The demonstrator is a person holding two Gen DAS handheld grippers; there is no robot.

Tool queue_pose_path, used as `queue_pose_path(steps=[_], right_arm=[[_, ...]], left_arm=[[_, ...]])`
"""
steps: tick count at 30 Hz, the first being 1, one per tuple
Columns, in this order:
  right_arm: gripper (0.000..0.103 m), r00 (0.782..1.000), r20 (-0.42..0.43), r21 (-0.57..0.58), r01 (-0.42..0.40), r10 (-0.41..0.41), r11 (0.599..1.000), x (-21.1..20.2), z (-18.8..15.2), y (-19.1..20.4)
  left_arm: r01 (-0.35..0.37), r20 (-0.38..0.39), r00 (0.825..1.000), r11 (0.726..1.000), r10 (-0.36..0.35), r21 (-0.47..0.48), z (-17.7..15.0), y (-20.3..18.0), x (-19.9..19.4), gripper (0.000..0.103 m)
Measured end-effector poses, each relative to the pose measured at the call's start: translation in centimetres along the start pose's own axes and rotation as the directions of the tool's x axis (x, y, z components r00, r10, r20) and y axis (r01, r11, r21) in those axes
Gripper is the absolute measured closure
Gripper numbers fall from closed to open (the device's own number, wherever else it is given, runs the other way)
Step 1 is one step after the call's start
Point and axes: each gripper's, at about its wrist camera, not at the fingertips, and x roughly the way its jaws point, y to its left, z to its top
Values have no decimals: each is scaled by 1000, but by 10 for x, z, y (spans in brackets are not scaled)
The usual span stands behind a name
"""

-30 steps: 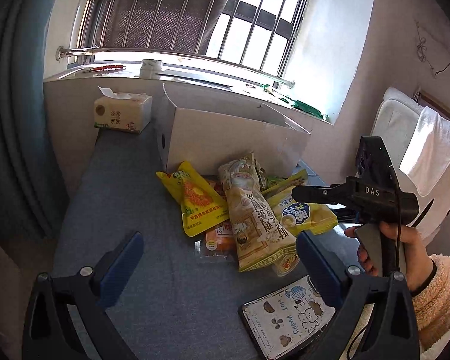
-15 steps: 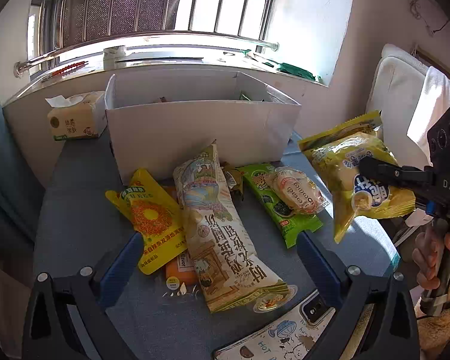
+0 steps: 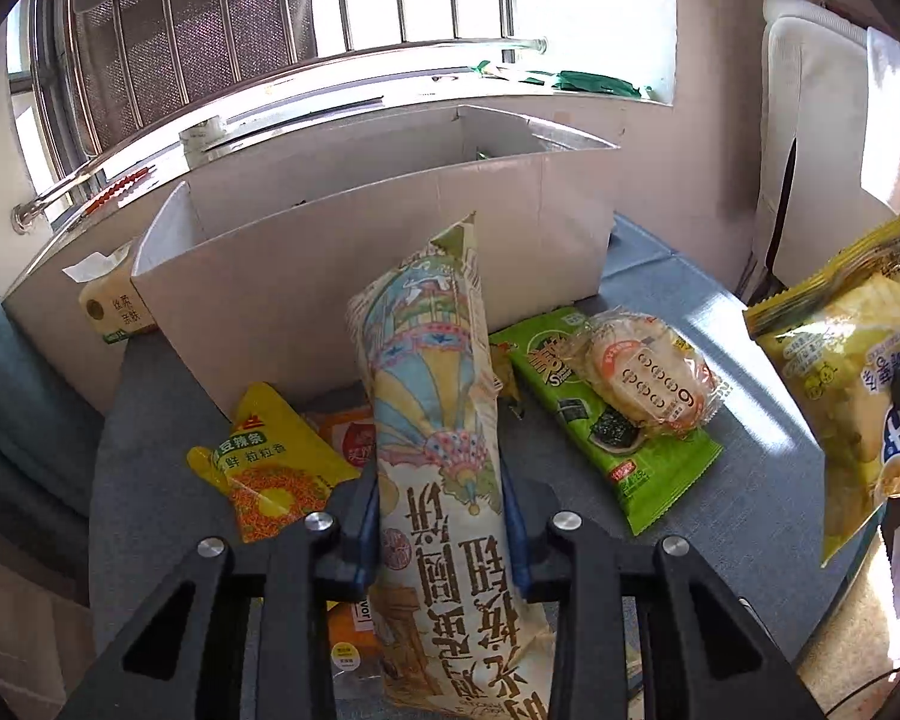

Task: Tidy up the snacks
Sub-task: 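Grasp the long printed bag with left gripper while right carries chip bag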

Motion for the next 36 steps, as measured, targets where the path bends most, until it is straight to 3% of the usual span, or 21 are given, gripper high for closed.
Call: queue_pose_path(steps=[4,9,17,23,30,31,32,33,34,36], right_arm=[[72,1000,17,-16,-4,5,1000,1,9,3],[72,1000,30,-81,-6,8,997,16,39,17],[72,998,62,-178,-14,25,984,70,141,54],[72,999,18,-181,38,-36,983,131,211,68],[71,991,-74,-214,93,-111,972,198,223,68],[66,989,-89,-205,96,-116,974,204,223,66],[55,987,-103,-192,99,-121,976,211,222,63],[20,985,-117,-184,105,-128,977,215,221,61],[0,984,-121,-177,110,-133,978,217,220,58],[0,983,-110,-183,123,-145,975,214,218,56]], left_arm=[[100,126,988,991,-88,-89,9,20,-47,67],[138,242,965,982,-103,-130,40,44,-82,67],[168,327,940,968,-101,-185,131,99,-61,67],[108,234,970,972,-58,-207,181,128,0,67],[91,124,990,965,-61,-247,179,147,52,65],[91,100,993,961,-67,-260,177,149,56,57],[89,69,995,960,-73,-266,175,150,61,27],[85,59,996,959,-72,-271,173,152,61,10],[75,69,996,959,-59,-272,170,153,58,0],[82,89,994,957,-60,-277,162,155,49,0]])
